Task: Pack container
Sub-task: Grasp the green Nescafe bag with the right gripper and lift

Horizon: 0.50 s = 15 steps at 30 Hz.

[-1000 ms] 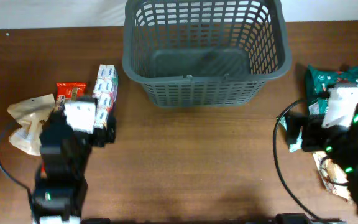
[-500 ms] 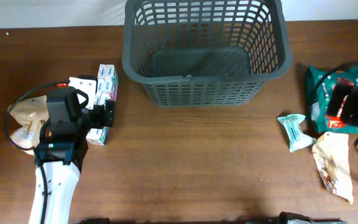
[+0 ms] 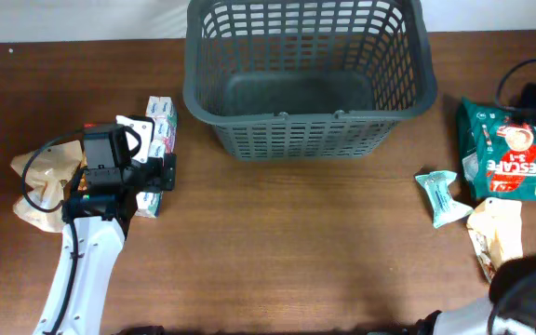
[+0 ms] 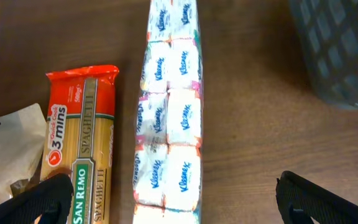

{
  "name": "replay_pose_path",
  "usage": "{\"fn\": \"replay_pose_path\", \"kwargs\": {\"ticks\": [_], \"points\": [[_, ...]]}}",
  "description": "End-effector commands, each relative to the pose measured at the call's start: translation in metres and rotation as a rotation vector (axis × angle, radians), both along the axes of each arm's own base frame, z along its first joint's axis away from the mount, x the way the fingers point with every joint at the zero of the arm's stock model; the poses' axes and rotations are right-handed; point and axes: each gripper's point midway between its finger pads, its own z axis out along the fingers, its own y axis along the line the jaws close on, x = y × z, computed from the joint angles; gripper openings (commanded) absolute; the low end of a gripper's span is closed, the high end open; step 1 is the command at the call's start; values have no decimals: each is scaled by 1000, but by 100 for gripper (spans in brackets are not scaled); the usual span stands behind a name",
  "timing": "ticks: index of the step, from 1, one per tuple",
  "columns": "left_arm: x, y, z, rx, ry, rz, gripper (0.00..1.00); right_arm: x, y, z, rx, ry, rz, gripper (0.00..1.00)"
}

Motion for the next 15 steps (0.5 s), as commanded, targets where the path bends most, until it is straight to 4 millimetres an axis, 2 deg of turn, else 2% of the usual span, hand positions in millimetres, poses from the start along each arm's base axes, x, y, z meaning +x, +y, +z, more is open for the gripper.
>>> {"fn": "replay_pose_path", "kwargs": {"ticks": [1,4,5,8,12,15], "points": [[5,3,7,17,-16,-4,99,29,9,-63,110,98,190,100],[5,3,7,17,-16,-4,99,40,12,-104,164,160,210,99],[5,3,7,17,-16,-4,99,43,15,-133,191,214,218,99],[5,3,7,17,-16,-4,99,47,13,-173,185,295,216,99],[5,3,7,17,-16,-4,99,54,15,-194,190,309,228,99],[5,3,7,17,-16,-4,99,57,8,-208,155,329,211,99]]}}
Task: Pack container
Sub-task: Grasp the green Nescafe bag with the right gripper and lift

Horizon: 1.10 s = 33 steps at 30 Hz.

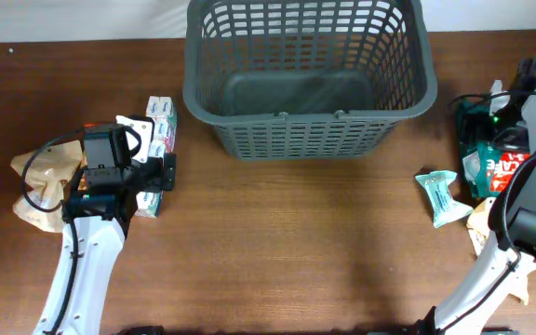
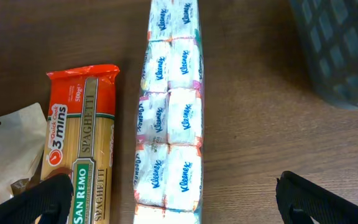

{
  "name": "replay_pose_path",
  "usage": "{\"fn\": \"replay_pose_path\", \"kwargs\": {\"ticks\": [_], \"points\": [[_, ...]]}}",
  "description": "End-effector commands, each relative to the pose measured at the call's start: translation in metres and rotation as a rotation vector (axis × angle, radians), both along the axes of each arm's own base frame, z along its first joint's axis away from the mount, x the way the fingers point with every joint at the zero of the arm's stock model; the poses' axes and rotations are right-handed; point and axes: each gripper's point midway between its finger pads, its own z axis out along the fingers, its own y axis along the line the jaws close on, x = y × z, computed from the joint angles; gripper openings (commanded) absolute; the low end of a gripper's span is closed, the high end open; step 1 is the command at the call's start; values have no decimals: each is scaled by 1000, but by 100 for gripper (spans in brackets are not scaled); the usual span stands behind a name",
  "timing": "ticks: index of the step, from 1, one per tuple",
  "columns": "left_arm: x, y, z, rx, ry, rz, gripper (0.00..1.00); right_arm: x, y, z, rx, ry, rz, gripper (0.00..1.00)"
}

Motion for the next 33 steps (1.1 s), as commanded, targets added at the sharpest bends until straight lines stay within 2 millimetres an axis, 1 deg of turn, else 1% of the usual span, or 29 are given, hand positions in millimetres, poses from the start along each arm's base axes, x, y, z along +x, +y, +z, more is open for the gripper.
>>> {"fn": "replay_pose_path", "kwargs": {"ticks": [1,3,5,6,8,11,12,13,14,15,18,19,20,24,28,31,33], "points": [[5,2,8,15,-17,-5,99,3,-9,-17,-58,34,-3,99],[5,2,8,15,-18,-5,99,-4,-20,-24,-108,70,-65,99],[5,2,8,15,-18,-5,99,-7,-26,-31,-124,85,-106,91],[5,2,8,15,-18,-5,99,-7,-29,-34,-131,85,-143,90],[5,2,8,15,-17,-5,99,-7,-29,-45,-127,94,-172,87],[5,2,8,15,-18,-5,99,-8,-24,-56,-119,114,-184,74],[5,2,8,15,-17,-5,99,-9,-22,-60,-117,122,-187,69],[5,2,8,15,-18,-5,99,-10,-23,-62,-128,129,-215,59],[5,2,8,15,-18,-5,99,-12,-25,-65,-142,137,-236,41],[5,2,8,15,-17,-5,99,-14,-26,-66,-157,145,-257,31],[5,2,8,15,-18,-5,99,-17,-25,-71,-159,161,-272,19],[5,2,8,15,-17,-5,99,-18,-25,-72,-160,166,-284,7],[5,2,8,15,-18,-5,99,-19,-25,-72,-158,167,-303,4],[5,2,8,15,-17,-5,99,-21,-20,-73,-136,172,-321,4],[5,2,8,15,-17,-5,99,-17,-10,-70,-68,155,-319,4],[5,2,8,15,-17,-5,99,-9,-6,-56,-36,109,-319,4],[5,2,8,15,-18,-5,99,3,-7,-29,-28,40,-314,4]]}}
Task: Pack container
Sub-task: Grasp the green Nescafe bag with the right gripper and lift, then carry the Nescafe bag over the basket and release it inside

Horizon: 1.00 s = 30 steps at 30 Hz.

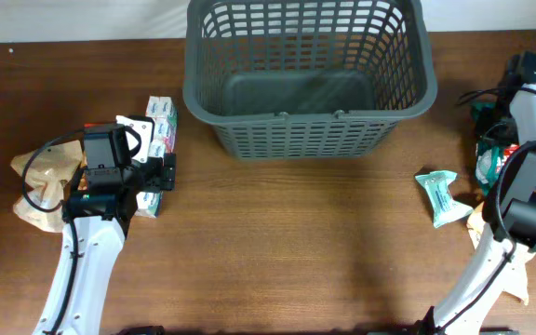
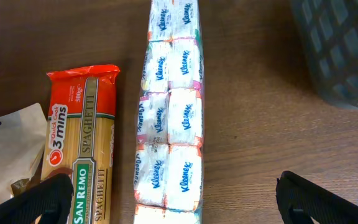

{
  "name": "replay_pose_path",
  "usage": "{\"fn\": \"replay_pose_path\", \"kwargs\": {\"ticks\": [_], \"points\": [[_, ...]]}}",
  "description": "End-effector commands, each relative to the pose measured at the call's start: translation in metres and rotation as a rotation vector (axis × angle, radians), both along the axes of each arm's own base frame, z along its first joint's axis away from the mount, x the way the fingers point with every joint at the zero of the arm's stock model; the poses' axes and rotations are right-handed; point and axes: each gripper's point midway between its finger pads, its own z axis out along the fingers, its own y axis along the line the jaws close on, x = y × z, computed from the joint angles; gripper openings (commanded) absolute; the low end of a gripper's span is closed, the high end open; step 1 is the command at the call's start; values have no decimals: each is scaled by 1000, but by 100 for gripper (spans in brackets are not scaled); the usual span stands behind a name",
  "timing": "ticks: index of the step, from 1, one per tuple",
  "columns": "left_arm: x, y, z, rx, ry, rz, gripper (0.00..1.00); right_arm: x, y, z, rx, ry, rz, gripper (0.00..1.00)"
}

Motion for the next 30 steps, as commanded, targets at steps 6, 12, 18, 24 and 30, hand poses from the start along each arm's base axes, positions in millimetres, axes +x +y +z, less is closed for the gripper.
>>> {"fn": "replay_pose_path", "kwargs": {"ticks": [6,12,18,24,30], "points": [[5,2,8,15,-17,-6,99,27,22,89,113,-228,35,4],[5,2,8,15,-17,-6,99,31,22,214,11,-456,64,4],[5,2,8,15,-17,-6,99,8,45,331,-58,-676,141,4],[5,2,8,15,-17,-6,99,-10,122,413,-51,-848,448,4],[5,2,8,15,-17,-6,99,-24,237,457,17,-971,878,4]]}}
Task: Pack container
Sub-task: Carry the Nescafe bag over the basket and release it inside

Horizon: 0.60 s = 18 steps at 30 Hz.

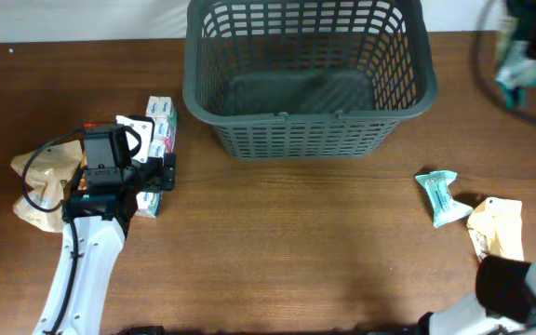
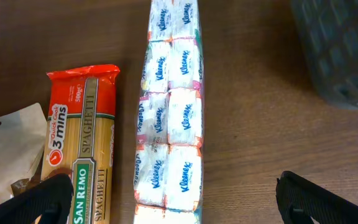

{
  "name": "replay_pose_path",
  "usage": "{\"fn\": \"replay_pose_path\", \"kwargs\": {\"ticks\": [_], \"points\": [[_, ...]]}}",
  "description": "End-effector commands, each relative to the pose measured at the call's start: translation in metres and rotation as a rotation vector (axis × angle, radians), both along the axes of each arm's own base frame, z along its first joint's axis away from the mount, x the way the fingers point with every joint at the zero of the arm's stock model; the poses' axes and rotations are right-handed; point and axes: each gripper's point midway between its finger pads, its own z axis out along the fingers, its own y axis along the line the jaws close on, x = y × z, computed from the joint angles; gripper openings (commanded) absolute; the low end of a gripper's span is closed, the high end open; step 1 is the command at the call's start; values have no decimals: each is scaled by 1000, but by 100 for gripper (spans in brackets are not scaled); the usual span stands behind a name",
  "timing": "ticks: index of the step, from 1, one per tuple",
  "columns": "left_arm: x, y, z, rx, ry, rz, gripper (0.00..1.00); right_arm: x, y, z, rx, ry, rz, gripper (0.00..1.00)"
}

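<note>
The grey plastic basket (image 1: 310, 79) stands at the back centre with nothing showing inside. My left gripper (image 2: 179, 202) hangs open over the Kleenex tissue pack (image 2: 169, 112). One of its fingers (image 2: 42, 199) is above the San Remo spaghetti pack (image 2: 82, 143), the other (image 2: 316, 199) above bare wood. In the overhead view the left gripper (image 1: 124, 181) is at the left. My right gripper (image 1: 527, 58) is a blur at the back right corner, raised, with a teal-green piece of the Nescafe bag (image 1: 512, 79) hanging from it.
A small teal packet (image 1: 440, 195) and a beige pouch (image 1: 496, 228) lie at the right. A crumpled brown paper bag (image 1: 40, 181) lies left of the spaghetti. The right arm's dark link (image 1: 510, 288) rises at the bottom right corner.
The green Nescafe bag is gone from the table's right edge. The right gripper, which was down on it, is now raised and blurred at the back right corner. The left arm has not moved.
The Nescafe bag first lay flat at the right edge with the right arm low at the front corner. Then the right gripper was at the bag's far end, later down on the bunched bag. Now the bag is off the table. The left gripper stayed open over the tissues.
</note>
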Motion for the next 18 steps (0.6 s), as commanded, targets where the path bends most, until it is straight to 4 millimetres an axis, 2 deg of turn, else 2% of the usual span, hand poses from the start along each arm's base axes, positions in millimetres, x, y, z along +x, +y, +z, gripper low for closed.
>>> {"fn": "replay_pose_path", "kwargs": {"ticks": [1,4,7,9,12,18], "points": [[5,2,8,15,-18,-5,99,-11,85,37,-68,-134,341,4],[5,2,8,15,-18,-5,99,-9,133,35,-92,-143,473,4],[5,2,8,15,-18,-5,99,1,170,18,-92,-109,561,4],[5,2,8,15,-18,-5,99,8,186,4,-88,-77,595,4],[5,2,8,15,-18,-5,99,29,211,-31,-80,2,642,4],[5,2,8,15,-18,-5,99,65,233,-96,-69,135,672,4]]}}
